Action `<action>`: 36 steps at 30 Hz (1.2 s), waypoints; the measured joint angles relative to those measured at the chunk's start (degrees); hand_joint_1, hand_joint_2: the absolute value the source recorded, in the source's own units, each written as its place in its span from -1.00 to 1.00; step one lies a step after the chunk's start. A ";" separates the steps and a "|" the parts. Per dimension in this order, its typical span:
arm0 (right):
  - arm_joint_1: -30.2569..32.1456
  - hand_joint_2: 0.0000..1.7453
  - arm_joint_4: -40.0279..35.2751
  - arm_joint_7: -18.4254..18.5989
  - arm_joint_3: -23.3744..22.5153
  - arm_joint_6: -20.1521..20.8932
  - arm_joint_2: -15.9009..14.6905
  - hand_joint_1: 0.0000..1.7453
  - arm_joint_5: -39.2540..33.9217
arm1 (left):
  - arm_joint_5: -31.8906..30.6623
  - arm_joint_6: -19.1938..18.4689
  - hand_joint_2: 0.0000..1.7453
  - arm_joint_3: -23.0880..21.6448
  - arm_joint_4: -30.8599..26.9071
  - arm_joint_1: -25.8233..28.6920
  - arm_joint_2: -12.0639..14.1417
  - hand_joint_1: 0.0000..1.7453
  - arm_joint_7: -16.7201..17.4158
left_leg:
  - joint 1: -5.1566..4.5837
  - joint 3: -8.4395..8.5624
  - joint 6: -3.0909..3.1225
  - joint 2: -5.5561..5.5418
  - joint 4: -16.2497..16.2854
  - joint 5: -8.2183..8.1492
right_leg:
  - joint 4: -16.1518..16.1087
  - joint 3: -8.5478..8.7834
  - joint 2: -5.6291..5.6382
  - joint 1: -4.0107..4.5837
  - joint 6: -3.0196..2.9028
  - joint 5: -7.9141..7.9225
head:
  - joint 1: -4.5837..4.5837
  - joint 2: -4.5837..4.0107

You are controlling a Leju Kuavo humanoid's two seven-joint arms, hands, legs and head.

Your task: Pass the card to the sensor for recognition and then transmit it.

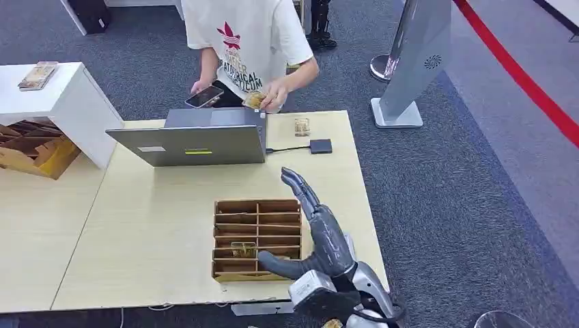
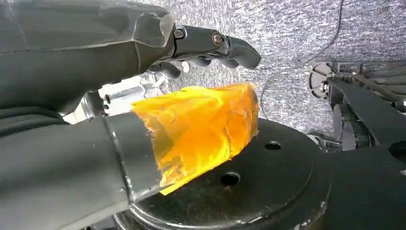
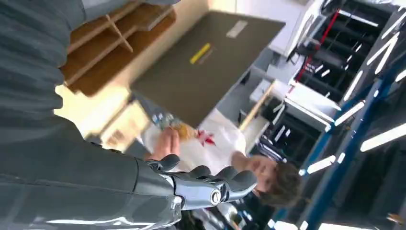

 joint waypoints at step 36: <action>-21.40 1.00 18.93 10.14 2.60 -9.96 2.29 -1.00 27.42 | -5.70 -3.15 -1.00 -6.03 0.00 -1.10 1.51 -1.00 1.92 | 0.00 0.01 -0.01 -0.03 0.01 0.06 | 0.02 0.00 -0.02 0.00 -0.03 0.04 | -0.02 0.00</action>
